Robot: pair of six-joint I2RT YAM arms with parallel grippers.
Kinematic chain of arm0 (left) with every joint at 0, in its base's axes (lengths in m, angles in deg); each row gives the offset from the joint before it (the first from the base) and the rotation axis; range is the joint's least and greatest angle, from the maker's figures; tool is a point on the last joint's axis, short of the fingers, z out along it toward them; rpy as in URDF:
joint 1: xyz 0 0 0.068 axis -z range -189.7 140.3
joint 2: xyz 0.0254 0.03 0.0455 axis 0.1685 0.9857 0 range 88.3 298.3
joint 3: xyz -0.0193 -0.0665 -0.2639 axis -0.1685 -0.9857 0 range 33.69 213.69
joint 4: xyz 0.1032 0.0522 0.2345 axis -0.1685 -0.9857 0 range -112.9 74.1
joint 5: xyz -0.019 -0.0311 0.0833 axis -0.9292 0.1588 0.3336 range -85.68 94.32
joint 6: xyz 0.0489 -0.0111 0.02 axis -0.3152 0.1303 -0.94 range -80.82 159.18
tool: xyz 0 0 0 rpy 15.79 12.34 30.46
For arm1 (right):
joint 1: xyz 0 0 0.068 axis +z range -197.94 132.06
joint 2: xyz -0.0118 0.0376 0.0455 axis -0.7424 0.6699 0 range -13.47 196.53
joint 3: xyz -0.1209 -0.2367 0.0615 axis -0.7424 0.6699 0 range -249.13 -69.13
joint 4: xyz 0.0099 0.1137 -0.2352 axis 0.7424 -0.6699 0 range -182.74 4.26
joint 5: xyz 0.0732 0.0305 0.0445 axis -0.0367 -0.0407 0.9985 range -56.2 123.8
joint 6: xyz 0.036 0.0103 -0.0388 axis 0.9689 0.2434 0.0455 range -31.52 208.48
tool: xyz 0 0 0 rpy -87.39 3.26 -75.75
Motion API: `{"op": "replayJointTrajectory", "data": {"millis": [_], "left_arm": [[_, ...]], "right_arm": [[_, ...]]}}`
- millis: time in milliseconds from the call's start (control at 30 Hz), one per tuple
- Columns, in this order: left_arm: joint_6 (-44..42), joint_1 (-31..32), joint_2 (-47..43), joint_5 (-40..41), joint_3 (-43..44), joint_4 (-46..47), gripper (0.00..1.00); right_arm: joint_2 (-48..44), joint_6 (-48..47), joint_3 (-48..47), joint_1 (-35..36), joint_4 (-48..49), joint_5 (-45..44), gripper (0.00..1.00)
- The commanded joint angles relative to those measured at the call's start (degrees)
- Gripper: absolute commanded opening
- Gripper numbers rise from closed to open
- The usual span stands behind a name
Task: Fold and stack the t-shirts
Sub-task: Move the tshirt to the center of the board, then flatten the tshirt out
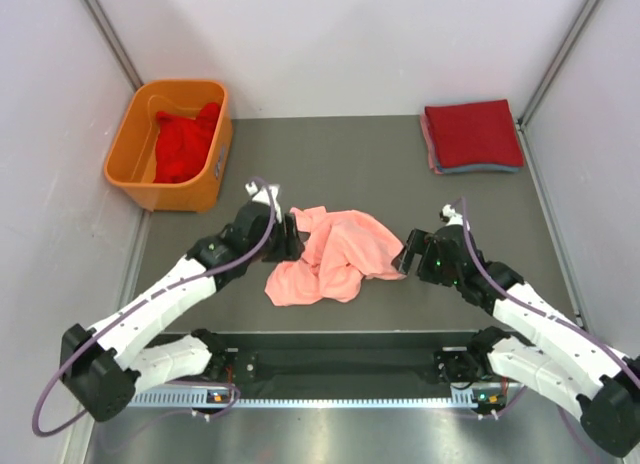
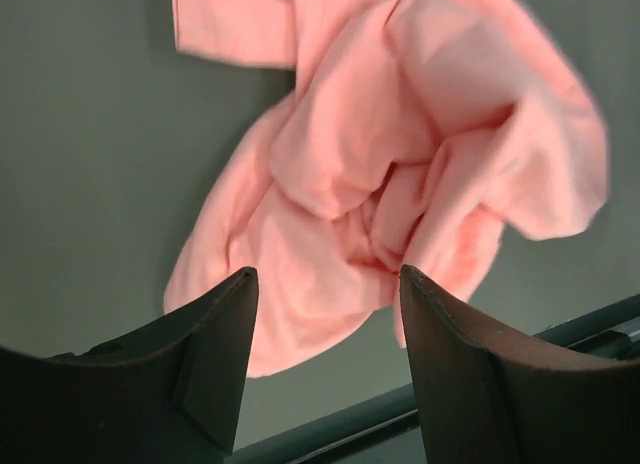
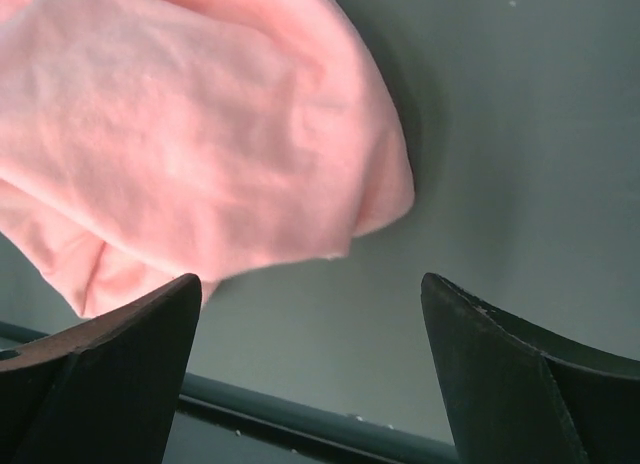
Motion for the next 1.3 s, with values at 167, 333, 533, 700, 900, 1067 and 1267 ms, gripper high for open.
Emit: {"op": "replayJointTrajectory", "data": {"millis": [167, 333, 533, 700, 900, 1067, 1267], "left_arm": [[10.6, 0.1, -3.2, -7.9, -18.5, 12.6, 0.64], [10.9, 0.1, -0.1, -5.0, -19.0, 13.6, 0.64], [10.3, 0.3, 4.4, -0.6, -19.5, 12.7, 0.56], [10.1, 0.4, 8.0, 6.0, -15.7, 8.8, 0.13], [5.6, 0.5, 3.9, 15.4, -0.6, -0.9, 0.0], [-1.3, 0.6, 1.2, 17.4, 12.9, -4.4, 0.0], [-1.7, 0.6, 0.7, 8.7, 15.7, -3.8, 0.0]], "right_arm": [[11.0, 2.6, 1.7, -0.1, 21.4, 7.7, 0.88], [17.8, 3.0, 3.7, -0.1, 27.1, 8.5, 0.85], [20.5, 0.6, 4.6, -0.1, 28.1, 1.6, 0.74], [19.2, -3.8, -1.5, -0.2, 19.3, -6.6, 0.21], [11.4, -8.7, -14.0, -0.2, 5.4, -15.7, 0.0], [2.0, -9.6, -22.4, -0.3, -1.7, -17.8, 0.0], [-4.0, -7.7, -17.4, -0.2, 0.3, -9.3, 0.07]]}}
